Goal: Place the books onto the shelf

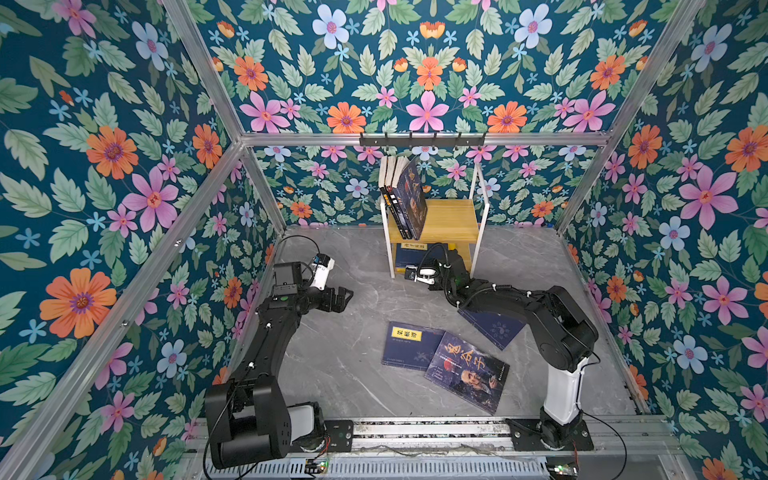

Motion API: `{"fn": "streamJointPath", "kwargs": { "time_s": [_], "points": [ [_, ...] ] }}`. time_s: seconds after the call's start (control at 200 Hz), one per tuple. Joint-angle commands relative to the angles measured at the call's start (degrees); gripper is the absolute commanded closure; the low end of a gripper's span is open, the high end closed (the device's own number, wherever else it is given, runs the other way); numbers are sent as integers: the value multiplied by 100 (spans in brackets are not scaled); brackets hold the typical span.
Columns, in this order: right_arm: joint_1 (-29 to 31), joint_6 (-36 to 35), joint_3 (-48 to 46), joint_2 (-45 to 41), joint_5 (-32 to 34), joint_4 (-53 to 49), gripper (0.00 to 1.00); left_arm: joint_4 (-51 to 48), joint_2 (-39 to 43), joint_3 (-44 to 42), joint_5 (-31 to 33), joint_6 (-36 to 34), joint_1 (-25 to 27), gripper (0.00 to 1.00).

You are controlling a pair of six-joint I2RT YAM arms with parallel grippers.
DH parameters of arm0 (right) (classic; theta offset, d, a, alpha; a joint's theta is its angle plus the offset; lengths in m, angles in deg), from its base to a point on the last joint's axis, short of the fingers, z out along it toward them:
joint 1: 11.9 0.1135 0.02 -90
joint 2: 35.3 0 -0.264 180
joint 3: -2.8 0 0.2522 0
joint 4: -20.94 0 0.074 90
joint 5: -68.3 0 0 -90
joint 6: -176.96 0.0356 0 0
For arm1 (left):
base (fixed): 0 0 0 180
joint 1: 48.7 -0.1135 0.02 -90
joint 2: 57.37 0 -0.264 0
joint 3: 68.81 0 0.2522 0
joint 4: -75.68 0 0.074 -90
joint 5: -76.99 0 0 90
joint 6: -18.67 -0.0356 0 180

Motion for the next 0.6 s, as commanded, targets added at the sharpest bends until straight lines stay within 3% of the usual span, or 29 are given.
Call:
{"fn": "streamJointPath", "kwargs": {
  "time_s": [0.0, 0.195, 0.59],
  "points": [
    [-11, 138, -33, -162, -411, -297, 45, 50, 9, -15, -20, -56, -10, 0],
    [-96, 407, 209, -382, -950, -1367, 38, 12, 37, 3, -19, -45, -17, 0],
    [-376, 979, 1172, 99, -1501, -2746, 43, -8, 88, 1, -111, -6, -26, 0]
  ]
}}
